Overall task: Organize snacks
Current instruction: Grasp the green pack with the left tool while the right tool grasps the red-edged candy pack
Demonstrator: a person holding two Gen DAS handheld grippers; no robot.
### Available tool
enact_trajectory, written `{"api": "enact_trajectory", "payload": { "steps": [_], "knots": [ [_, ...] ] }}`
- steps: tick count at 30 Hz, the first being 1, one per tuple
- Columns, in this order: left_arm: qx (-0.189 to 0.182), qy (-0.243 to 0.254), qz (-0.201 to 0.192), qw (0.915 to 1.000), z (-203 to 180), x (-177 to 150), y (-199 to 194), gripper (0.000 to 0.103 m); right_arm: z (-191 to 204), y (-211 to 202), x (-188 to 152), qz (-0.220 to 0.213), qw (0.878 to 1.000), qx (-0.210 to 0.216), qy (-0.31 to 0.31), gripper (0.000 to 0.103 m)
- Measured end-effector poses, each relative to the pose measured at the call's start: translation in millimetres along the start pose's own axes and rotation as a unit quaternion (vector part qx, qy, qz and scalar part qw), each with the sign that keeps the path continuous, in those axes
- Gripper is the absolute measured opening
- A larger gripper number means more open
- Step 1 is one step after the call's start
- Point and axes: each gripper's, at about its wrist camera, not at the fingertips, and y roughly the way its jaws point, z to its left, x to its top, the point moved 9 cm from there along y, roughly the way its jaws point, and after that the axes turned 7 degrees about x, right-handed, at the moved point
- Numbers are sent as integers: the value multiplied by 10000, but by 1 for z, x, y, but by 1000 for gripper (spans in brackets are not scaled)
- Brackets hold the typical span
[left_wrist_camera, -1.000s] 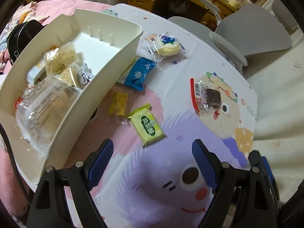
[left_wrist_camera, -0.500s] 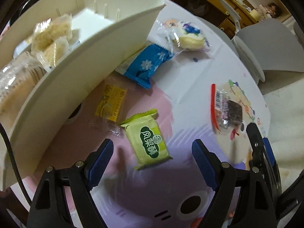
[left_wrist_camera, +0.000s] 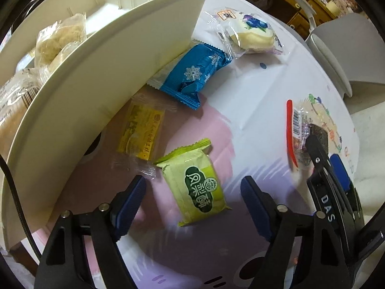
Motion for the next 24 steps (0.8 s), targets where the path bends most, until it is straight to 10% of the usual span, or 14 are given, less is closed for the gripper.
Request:
{"api": "enact_trajectory", "payload": {
  "steps": [10,24],
  "knots": [
    [286,244,56,9993,-9,2,-1,37,6,8,-3,219,9996,78,-173,44],
    [62,312,285,9991,-8,6,0,35,10,-4,-13,638,9974,166,-293,41]
  ]
}}
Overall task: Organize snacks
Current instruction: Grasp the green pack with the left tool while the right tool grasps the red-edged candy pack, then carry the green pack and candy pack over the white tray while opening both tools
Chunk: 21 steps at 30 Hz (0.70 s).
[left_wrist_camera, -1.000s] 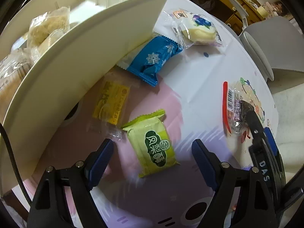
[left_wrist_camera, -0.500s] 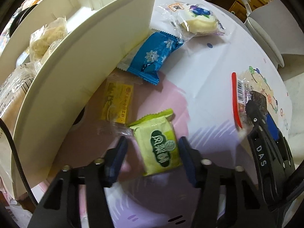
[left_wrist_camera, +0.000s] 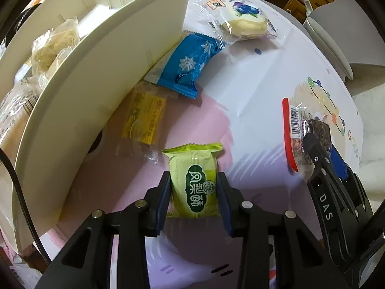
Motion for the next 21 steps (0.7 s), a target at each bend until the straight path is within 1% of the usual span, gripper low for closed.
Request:
{"api": "enact_trajectory", "payload": {
  "steps": [4,6,11,14,18,21],
  "knots": [
    [-90,49,-8,9999,0,-3,-7,35,-2,-11,-2,-4,10000,-69,-48,41],
    [-126,81,-42,9999,6,-3,-12,35,-2,-18,-2,-19,10000,-93,-30,41],
    [-205,113,-135,9996,14,-5,-30,35,2,-43,1,-166,9997,-159,-85,41],
    [-222,107,-180,9995,21,-10,-47,35,7,-59,3,-236,9995,-174,-94,41],
    [-308,160,-337,9988,29,-11,-71,35,18,-85,5,-391,9991,-146,-110,41],
    [-352,187,-501,9979,31,-22,-92,35,28,-104,7,-527,9985,-118,-109,41]
  ]
}}
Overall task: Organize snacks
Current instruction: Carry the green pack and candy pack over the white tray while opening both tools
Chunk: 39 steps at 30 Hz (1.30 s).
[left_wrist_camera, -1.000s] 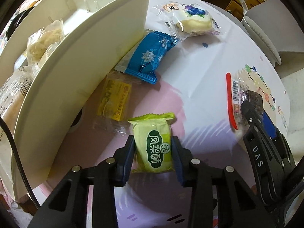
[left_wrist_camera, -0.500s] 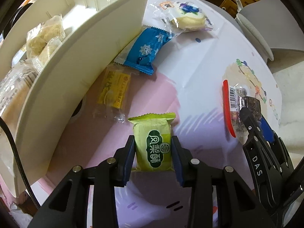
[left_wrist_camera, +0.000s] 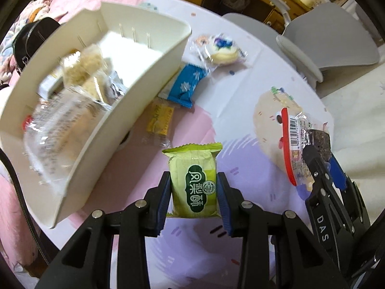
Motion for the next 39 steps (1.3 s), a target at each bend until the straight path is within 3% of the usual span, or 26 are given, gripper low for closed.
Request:
{"api": "enact_trajectory", "payload": {
  "steps": [9,19,27,39],
  "knots": [
    [-177,85,-275,9994,23,-29,-54,35,34,-59,9,-417,9991,111,-26,41],
    [-316,282,-447,9981,62,-45,-90,35,81,-86,0,-488,9977,479,20,41],
    [-492,469,-441,9967,96,-37,-99,35,134,-86,-29,-260,9974,659,-107,41],
    [-622,1299,-315,9891,164,-1,-103,35,219,-78,-51,-7,9969,767,159,41]
  ]
}}
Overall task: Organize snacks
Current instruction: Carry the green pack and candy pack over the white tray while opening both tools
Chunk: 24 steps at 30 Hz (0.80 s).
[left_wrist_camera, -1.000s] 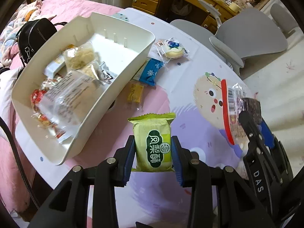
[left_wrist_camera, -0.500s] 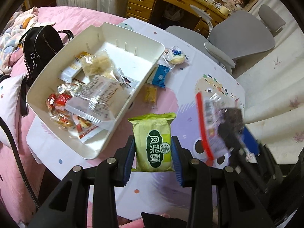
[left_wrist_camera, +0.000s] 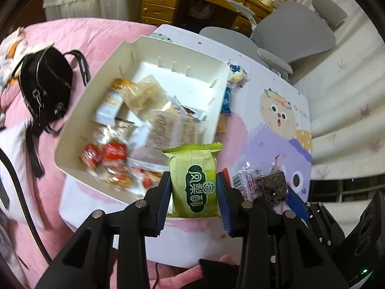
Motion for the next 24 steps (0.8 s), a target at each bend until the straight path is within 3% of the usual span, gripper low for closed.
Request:
{"api": "enact_trajectory", "payload": {
  "steps": [13,24],
  "knots": [
    [-357,1230,19,9918,50,31,5,35,58,37,2,-327,9965,-85,763,41],
    [-943,1623,65,9822,82,47,11,36,83,60,4,-388,9936,-145,1053,43]
  ]
}}
